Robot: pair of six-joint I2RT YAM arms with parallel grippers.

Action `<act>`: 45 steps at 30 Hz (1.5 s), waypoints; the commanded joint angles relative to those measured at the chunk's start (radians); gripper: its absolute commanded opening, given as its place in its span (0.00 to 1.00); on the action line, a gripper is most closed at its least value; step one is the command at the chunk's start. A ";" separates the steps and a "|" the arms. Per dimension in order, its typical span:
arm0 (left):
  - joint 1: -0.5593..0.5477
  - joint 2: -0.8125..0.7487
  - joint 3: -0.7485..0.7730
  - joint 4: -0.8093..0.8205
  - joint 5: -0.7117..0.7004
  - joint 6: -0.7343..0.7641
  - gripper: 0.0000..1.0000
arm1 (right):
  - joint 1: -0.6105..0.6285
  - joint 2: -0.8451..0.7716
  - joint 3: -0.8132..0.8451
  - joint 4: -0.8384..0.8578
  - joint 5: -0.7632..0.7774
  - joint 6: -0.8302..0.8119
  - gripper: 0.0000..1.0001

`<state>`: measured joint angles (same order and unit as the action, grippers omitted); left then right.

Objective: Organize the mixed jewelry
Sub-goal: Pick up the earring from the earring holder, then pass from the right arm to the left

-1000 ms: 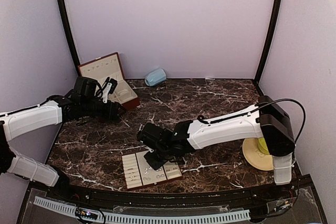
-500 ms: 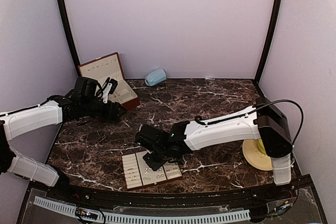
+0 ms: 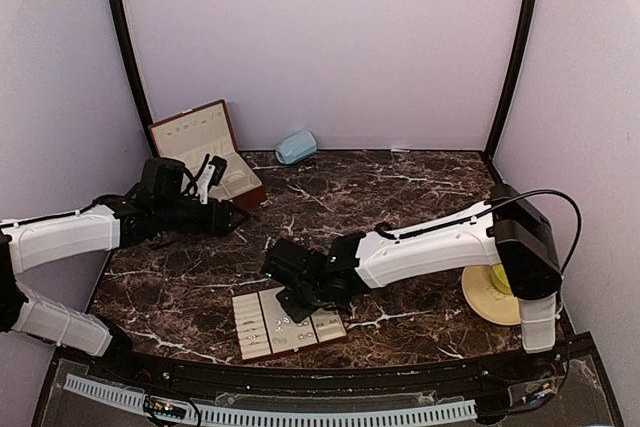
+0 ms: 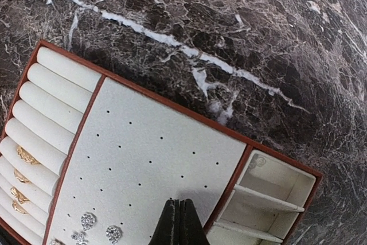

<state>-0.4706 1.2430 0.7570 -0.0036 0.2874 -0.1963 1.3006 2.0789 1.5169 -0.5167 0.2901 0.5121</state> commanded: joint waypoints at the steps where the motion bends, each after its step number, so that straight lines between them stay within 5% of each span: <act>1: -0.090 -0.037 -0.122 0.199 0.051 -0.162 0.53 | -0.035 -0.099 -0.081 0.104 0.003 0.087 0.00; 16: -0.318 0.008 -0.282 0.392 0.041 -0.616 0.51 | -0.112 -0.255 -0.256 0.336 -0.035 0.157 0.00; 28: -0.380 0.166 -0.220 0.459 0.106 -0.654 0.37 | -0.112 -0.280 -0.266 0.365 -0.040 0.151 0.00; 45: -0.384 0.256 -0.171 0.521 0.123 -0.647 0.35 | -0.112 -0.295 -0.276 0.378 -0.064 0.139 0.00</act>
<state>-0.8497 1.4960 0.5621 0.4858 0.3985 -0.8455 1.1908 1.8210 1.2522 -0.1707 0.2325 0.6559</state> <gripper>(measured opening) 0.372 0.006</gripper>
